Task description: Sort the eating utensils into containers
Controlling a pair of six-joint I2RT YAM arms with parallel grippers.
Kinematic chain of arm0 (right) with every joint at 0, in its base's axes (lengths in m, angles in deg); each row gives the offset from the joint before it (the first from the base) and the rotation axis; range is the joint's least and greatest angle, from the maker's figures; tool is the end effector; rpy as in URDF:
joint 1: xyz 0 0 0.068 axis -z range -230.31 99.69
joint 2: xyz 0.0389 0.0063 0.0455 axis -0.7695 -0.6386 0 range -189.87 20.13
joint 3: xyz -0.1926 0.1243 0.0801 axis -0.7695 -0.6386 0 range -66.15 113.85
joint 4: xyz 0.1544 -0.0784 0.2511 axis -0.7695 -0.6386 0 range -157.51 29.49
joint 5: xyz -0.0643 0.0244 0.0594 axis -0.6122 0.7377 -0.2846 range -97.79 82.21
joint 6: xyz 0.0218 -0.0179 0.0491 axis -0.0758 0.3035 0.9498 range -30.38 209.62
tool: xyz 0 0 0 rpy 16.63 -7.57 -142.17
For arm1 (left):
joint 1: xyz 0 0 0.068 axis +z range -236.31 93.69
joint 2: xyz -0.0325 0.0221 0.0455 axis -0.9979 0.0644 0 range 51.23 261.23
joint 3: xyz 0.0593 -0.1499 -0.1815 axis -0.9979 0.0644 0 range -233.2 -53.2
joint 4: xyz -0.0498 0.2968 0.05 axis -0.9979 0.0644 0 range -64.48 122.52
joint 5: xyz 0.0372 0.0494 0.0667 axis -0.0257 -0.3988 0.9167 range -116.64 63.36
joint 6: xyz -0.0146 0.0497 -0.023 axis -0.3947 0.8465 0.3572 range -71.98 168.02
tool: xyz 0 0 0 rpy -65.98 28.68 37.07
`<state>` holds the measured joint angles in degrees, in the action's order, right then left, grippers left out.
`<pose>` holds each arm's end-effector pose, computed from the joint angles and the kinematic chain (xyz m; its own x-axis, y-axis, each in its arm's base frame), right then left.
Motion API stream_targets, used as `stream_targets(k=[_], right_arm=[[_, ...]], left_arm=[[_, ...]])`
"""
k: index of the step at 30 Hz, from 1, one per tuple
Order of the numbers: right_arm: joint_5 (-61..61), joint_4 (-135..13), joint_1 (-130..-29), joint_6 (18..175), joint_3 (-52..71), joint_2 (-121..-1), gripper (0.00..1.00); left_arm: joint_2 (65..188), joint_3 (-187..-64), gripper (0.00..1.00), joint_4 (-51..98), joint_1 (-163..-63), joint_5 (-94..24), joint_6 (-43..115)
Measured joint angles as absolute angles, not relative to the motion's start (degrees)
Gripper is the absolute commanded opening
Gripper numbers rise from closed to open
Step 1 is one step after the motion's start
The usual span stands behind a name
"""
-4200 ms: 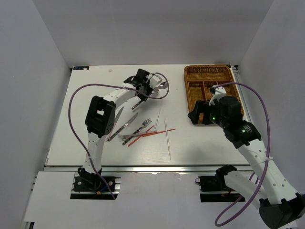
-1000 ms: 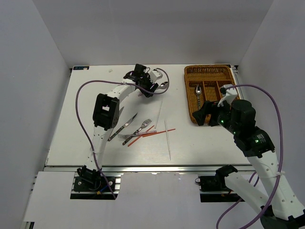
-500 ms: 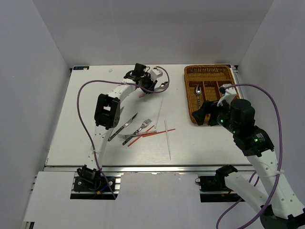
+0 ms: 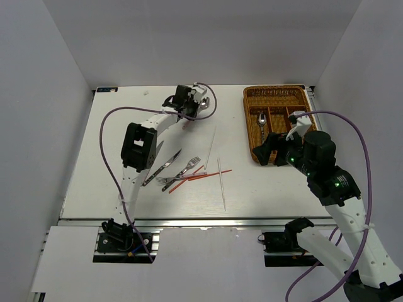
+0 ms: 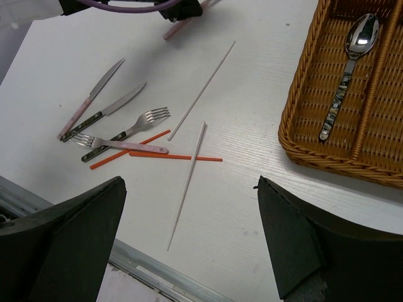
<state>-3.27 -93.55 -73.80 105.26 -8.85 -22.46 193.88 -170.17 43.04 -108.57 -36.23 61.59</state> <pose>0.2028 0.0915 0.3673 -0.4033 0.1178 -0.9074 -0.3709 0.8855 0.2798 0.5303 -0.2243 0.1053 -0.5018 0.4554 -0.7354 0.6209 0.7815 0.0602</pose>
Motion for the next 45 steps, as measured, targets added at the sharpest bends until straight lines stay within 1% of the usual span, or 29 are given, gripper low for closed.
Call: stream_targets(k=[4,9,12,14,18,23,27,32,34,35,36,37,40,42,43,45], right_arm=[[-3.51,-93.41,-73.80,105.32,-8.85,-22.44,0.89],[-6.33,-93.37,-73.80,105.94,-8.85,-22.07,0.89],[-8.89,-93.46,-73.80,106.85,-8.72,-21.54,0.89],[-9.74,-93.55,-73.80,107.66,-8.37,-20.98,0.89],[-10.25,-93.87,-73.80,109.15,-6.82,-18.96,0.89],[-10.22,-94.70,-73.80,110.24,-4.57,-16.67,0.89],[-10.05,-95.51,-73.80,110.48,-4.02,-15.31,0.89],[-9.57,-97.28,-73.80,110.48,-4.00,-14.66,0.89],[-9.55,-97.81,-73.80,110.44,-4.00,-14.53,0.89],[-9.55,-97.96,-73.80,110.42,-4.00,-14.46,0.89],[-9.55,-98.07,-73.80,110.40,-4.00,-14.40,0.89],[-9.55,-98.11,-73.80,110.37,-4.00,-14.35,0.89],[-9.55,-98.14,-73.80,110.26,-4.00,-14.37,0.89],[-9.55,-98.14,-73.80,110.22,-4.00,-14.37,0.89],[-9.55,-98.14,-73.80,110.22,-4.00,-14.40,0.89],[-9.55,-98.14,-73.80,110.22,-4.00,-14.48,0.89]], left_arm=[[188.77,-165.53,0.00,39.30,-108.48,-31.00,50.37],[175.74,-157.03,0.00,30.78,-108.81,-28.97,30.09],[167.81,-150.91,0.00,22.41,-110.73,-28.07,17.09],[165.97,-150.25,0.00,19.28,-113.71,-25.78,11.56],[167.35,-151.11,0.00,15.28,-124.02,-20.03,3.91],[174.93,-153.80,0.00,14.76,-136.02,-15.20,-1.54],[179.85,-153.84,0.00,15.19,-139.65,-11.90,-4.71],[185.16,-155.57,0.00,15.45,-138.91,-8.82,-8.12],[186.71,-156.53,0.12,15.41,-138.56,-8.25,-9.08],[187.32,-157.07,0.20,15.54,-138.32,-7.99,-9.47],[187.91,-157.84,0.32,15.59,-138.10,-7.83,-9.73],[188.48,-158.54,0.36,15.59,-137.90,-7.77,-9.91],[189.03,-159.46,0.47,15.41,-137.79,-7.81,-10.08],[189.03,-160.20,0.51,14.97,-137.88,-8.16,-9.89],[189.03,-160.75,0.56,14.78,-137.92,-8.34,-9.82],[189.03,-162.32,0.59,14.78,-138.03,-8.95,-9.16]])
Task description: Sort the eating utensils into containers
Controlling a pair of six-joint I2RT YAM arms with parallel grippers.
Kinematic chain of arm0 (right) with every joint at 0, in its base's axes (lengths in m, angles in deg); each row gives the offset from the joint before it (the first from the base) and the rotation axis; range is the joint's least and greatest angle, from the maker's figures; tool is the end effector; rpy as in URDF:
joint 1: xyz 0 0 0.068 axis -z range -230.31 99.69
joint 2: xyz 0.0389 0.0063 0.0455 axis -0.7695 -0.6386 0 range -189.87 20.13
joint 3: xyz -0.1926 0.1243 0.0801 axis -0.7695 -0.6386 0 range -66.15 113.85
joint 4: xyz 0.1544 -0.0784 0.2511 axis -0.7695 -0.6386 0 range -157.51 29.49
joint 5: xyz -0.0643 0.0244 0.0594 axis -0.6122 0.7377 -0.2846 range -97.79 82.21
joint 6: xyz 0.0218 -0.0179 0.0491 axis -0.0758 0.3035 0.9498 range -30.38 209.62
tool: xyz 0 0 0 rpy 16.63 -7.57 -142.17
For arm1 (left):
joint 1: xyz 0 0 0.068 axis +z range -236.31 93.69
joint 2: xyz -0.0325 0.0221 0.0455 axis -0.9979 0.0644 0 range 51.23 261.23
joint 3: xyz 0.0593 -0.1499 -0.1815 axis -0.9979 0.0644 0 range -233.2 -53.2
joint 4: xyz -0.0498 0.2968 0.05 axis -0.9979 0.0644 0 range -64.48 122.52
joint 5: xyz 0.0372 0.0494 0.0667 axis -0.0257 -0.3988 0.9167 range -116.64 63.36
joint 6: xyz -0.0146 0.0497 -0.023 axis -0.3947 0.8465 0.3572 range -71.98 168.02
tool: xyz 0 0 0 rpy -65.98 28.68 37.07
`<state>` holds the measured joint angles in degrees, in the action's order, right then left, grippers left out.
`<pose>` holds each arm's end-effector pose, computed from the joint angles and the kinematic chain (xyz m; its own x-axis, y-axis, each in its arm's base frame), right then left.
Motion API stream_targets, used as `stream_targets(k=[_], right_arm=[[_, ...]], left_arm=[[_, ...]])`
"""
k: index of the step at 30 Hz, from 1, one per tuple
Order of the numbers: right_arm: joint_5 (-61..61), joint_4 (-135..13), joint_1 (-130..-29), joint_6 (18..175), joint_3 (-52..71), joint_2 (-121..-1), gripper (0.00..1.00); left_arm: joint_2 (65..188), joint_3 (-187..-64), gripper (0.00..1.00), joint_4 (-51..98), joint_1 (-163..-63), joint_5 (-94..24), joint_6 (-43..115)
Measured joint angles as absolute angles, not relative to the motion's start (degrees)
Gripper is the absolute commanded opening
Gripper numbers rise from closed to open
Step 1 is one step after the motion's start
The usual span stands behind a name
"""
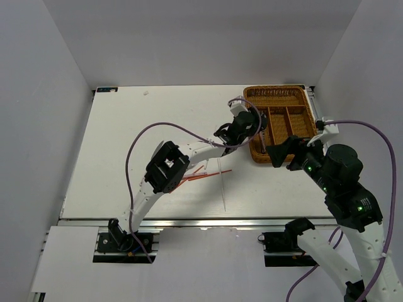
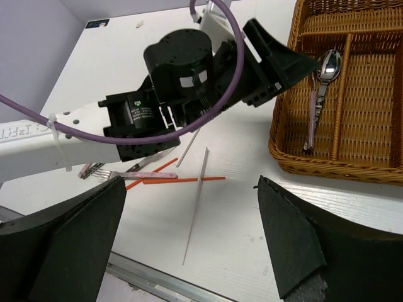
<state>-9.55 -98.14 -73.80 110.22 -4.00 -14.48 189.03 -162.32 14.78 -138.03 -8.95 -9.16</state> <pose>0.1568 0.0668 0.4136 -0.2808 0.2615 -0.9235 -0.2904 0.8939 0.3414 0.3705 -0.4502 0.1484 -0.5814 -0.5557 -0.5943 0.1479 0.6461 -0.7488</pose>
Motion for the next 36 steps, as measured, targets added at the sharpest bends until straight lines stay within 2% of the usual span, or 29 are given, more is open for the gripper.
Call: stream_targets(k=[2,3,4,5,10,17,22,25,30,36], right_arm=[[-9.52,-98.11,-73.80,110.22,-4.02,-14.59,0.89],[-9.52,-98.09,-73.80,110.22,-4.07,-14.66,0.90],[-9.52,-98.09,-73.80,110.22,-4.11,-14.79,0.89],[-9.52,-98.09,-73.80,110.22,-4.13,-14.96,0.89],[-9.39,-97.39,-73.80,110.31,-5.53,-17.24,0.89],[-9.02,-92.98,-75.20,112.47,-13.42,-28.65,0.89],[-15.91,-90.53,-86.12,116.27,-17.55,-39.84,0.89],[-19.75,-87.36,-92.13,117.65,-17.38,-45.98,0.79],[-23.08,-82.94,-94.89,118.90,-16.24,-55.53,0.62],[-25.09,-80.32,-95.02,118.55,-10.06,-68.21,0.56]], left_arm=[[188.96,-163.63,0.65,14.32,-138.06,-9.21,-8.31],[188.50,-163.35,0.77,13.92,-138.06,-9.14,-7.85],[187.76,-162.60,0.94,13.92,-138.06,-8.97,-7.07],[186.58,-161.07,0.98,14.12,-138.01,-8.80,-6.24],[173.05,-146.19,0.98,19.13,-136.11,-6.92,-2.83],[141.12,-133.10,0.98,39.41,-124.07,6.00,2.97],[112.55,-122.85,0.98,52.55,-121.86,17.50,6.22],[101.10,-117.62,0.98,58.84,-122.69,22.00,9.33],[96.01,-104.14,0.98,66.14,-122.71,26.59,11.91],[95.31,-98.58,0.98,67.89,-122.80,24.80,15.05]])
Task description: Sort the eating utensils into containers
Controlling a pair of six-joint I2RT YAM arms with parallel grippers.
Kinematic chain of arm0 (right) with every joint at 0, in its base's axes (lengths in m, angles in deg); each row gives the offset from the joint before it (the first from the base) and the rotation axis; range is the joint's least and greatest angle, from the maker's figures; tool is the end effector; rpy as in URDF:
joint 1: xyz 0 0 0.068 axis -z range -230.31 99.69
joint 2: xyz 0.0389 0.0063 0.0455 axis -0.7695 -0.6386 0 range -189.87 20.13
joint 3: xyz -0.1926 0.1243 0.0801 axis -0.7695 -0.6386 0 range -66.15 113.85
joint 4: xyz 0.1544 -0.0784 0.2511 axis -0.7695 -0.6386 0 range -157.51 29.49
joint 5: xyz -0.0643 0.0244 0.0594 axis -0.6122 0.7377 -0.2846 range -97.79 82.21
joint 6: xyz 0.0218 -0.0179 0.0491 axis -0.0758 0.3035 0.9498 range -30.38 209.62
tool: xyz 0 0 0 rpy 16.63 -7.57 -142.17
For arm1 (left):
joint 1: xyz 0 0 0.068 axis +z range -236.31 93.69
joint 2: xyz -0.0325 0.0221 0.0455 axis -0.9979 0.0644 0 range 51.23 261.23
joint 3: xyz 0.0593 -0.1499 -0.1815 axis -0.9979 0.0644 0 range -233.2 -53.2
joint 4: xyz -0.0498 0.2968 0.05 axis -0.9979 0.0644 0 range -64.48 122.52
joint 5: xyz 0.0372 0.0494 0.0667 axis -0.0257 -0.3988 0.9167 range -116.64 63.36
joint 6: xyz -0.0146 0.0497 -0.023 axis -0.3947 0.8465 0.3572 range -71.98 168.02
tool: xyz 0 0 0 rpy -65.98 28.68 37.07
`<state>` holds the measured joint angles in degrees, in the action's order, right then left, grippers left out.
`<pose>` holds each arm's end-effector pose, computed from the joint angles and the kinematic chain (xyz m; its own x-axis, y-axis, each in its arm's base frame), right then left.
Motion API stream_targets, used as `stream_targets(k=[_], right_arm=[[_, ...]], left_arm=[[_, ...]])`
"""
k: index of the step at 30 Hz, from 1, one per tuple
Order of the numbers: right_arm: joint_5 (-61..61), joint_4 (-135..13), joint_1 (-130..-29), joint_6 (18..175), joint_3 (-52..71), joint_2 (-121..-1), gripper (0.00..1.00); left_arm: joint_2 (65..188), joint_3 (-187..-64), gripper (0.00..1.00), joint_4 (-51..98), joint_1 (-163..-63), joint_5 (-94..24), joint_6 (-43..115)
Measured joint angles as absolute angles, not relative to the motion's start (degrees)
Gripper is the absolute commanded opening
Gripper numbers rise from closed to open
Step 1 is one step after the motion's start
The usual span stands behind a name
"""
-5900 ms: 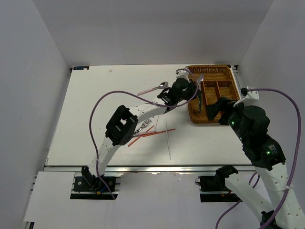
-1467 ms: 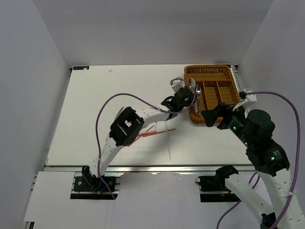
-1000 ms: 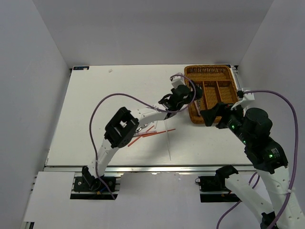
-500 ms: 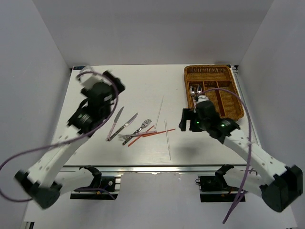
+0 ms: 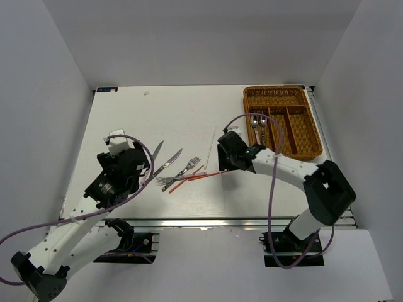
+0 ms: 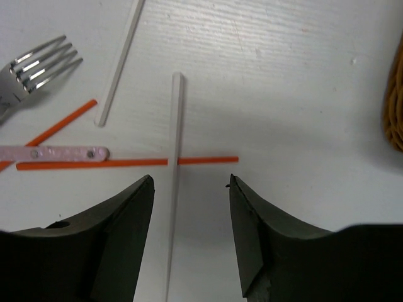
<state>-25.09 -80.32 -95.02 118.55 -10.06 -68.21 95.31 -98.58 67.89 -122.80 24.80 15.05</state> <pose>0.2642 0.2449 0.1535 -0.7526 -0.0951 -0.6516 -0.2030 0.9748 0.0922 0.1927 -0.1041 0.2772 -0.3869 -0.1358 -0.9121 -0.3741 0.9271 0.0206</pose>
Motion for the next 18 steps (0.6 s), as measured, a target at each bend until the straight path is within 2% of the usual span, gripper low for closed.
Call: stream_targets(k=[4,11,18], right_arm=[[-25.39,-79.01,-95.02,117.83,-6.21,-73.61,0.56],[-25.50,-78.29,-95.02,117.32,-0.81,-80.93,0.48],[-25.48,-78.25,-95.02,117.56,-0.68,-82.46,0.40]], left_arm=[[96.53,-98.96,0.98,66.69,-122.76,24.32,16.06],[102.13,-99.00,0.98,66.23,-122.76,21.83,17.63],[100.47,-99.00,0.98,65.38,-122.76,20.43,18.46]])
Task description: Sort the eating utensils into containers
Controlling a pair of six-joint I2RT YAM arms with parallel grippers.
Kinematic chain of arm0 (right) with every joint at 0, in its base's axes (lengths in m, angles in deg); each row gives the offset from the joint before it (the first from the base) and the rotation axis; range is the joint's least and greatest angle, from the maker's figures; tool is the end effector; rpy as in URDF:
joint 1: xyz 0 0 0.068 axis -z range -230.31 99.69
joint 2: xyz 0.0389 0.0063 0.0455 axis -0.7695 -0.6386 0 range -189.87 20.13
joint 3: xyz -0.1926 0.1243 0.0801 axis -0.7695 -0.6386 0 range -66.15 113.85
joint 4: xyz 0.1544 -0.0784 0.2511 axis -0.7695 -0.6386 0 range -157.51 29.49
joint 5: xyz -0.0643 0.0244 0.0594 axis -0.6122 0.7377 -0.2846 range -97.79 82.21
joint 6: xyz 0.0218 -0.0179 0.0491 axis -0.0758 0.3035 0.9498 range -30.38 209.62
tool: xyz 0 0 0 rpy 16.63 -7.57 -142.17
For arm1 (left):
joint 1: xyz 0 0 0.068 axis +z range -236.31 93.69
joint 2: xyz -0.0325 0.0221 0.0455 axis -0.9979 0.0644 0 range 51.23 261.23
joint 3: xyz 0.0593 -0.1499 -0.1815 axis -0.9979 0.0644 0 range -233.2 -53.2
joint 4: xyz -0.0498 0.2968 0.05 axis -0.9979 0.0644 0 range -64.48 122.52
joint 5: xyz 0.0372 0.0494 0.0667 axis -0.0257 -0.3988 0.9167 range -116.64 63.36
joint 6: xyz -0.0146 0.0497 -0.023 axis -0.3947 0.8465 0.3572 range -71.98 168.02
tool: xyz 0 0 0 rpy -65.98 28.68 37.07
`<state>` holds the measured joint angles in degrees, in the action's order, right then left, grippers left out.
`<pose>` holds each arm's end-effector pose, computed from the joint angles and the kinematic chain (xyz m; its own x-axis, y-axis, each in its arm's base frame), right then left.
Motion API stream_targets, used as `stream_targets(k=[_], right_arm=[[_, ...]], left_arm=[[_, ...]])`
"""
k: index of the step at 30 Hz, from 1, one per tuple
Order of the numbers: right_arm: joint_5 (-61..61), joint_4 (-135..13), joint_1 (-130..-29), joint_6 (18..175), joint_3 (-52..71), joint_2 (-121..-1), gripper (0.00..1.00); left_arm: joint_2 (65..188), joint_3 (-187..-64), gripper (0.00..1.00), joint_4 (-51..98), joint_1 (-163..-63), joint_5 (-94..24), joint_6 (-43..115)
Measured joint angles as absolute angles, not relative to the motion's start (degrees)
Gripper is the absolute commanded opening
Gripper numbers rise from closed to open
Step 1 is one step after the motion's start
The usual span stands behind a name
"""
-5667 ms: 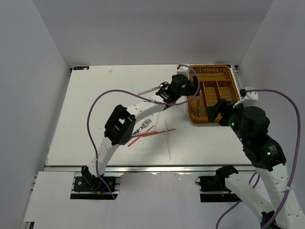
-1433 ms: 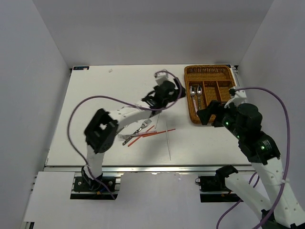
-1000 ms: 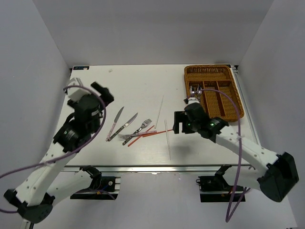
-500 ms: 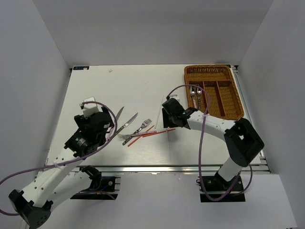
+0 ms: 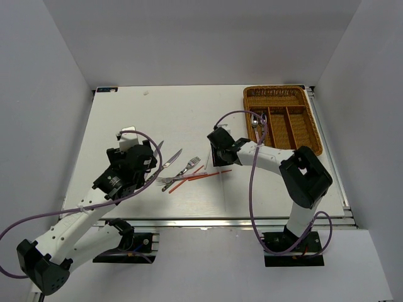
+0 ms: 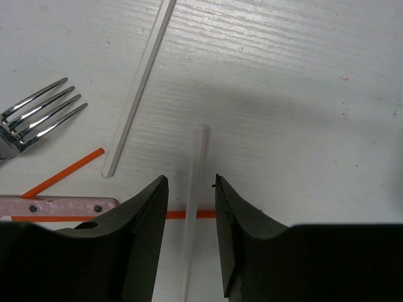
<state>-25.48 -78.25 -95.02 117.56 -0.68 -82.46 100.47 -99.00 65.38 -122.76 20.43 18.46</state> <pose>0.2950 0.2751 0.1216 -0.7692 -0.1333 -0.6249 -0.2100 0.9764 0.0502 0.2067 -0.1168 0.2630 -0.4680 -0.0721 -0.8808 -0.2931 0.9529 0.0777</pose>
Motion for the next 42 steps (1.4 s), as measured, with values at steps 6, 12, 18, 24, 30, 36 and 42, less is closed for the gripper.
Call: stream_targets(k=[6,12,18,24,30,36,42], right_arm=[[-24.91,-77.44,-95.02,117.76,-1.12,-83.33,0.31],[-24.54,-77.07,-95.02,117.98,-1.55,-85.06,0.26],[-24.54,-77.04,-95.02,118.09,-1.55,-85.06,0.15],[-24.50,-77.07,-95.02,118.02,-1.55,-84.97,0.02],[-23.53,-78.46,-94.63,117.52,-1.29,-81.48,0.02],[-21.13,-80.28,-87.98,113.87,2.14,-72.30,0.02],[-22.97,-82.99,-73.03,103.93,11.54,-72.75,0.00]], left_arm=[[101.14,-99.00,0.98,65.33,-122.76,19.75,18.79],[101.14,-99.00,0.98,65.33,-122.76,19.29,19.10],[101.16,-99.00,0.98,65.33,-122.76,18.99,19.14],[101.16,-99.00,0.98,65.33,-122.73,18.94,19.18],[101.16,-99.00,0.98,65.33,-122.73,18.94,19.36],[100.66,-98.98,0.98,65.31,-122.73,18.85,19.47],[99.37,-98.98,0.98,64.37,-122.73,17.83,19.73]])
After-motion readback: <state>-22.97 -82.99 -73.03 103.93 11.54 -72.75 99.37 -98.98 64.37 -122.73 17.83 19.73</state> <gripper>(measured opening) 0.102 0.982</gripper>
